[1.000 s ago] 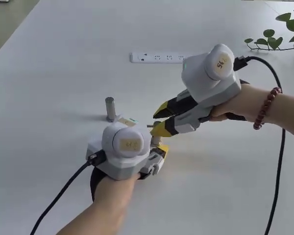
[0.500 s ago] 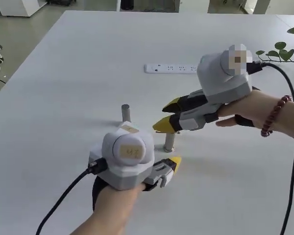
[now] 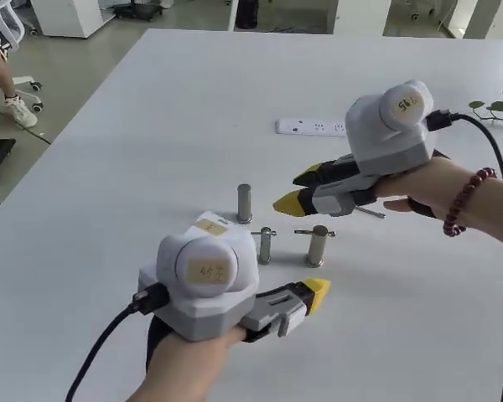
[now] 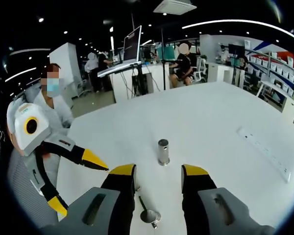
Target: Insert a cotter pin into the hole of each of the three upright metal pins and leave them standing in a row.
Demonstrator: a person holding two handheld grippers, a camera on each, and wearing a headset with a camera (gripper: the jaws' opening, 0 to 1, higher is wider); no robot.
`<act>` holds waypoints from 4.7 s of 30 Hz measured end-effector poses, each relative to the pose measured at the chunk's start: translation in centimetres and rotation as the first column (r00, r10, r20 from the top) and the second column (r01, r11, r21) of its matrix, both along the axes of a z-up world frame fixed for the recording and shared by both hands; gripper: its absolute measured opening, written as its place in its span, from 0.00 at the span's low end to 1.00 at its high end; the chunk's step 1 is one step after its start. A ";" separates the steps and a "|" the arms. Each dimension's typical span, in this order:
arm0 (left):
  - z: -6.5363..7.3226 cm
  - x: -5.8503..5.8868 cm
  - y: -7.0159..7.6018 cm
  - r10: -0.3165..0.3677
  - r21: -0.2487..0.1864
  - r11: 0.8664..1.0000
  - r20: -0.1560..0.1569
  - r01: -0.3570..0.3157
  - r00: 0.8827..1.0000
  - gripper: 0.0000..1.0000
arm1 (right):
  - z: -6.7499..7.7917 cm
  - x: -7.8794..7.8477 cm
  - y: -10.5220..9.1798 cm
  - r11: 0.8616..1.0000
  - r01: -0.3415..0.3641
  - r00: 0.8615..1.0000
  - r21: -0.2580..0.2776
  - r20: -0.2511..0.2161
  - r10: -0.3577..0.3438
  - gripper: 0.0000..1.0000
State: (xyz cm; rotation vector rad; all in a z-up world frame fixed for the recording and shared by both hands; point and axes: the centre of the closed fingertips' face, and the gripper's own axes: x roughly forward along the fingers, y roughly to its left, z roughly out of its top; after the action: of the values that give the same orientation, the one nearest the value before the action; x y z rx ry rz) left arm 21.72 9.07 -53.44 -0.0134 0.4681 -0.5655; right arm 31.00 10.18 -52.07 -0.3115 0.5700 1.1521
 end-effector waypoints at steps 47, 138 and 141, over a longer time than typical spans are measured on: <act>0.9 -0.4 4.2 0.023 -0.030 0.999 0.037 -0.022 0.999 0.84 | -4.5 3.6 6.3 0.998 -0.056 0.998 -0.031 0.040 0.057 0.09; 3.4 -2.1 3.3 -0.073 0.007 0.997 0.098 0.073 0.992 0.99 | -3.4 -4.3 -11.0 0.993 0.018 0.999 -0.114 0.051 -0.012 0.08; 3.5 -2.2 3.4 -0.072 0.007 0.997 0.100 0.072 0.992 0.98 | -3.4 -5.1 -10.5 0.994 0.007 0.999 -0.108 0.053 -0.001 0.08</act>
State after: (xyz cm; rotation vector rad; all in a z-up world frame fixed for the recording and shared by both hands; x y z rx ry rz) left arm 19.53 12.43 -49.92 0.0346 0.3729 -0.6334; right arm 25.88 -0.33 -55.47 -0.4326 0.5877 1.1077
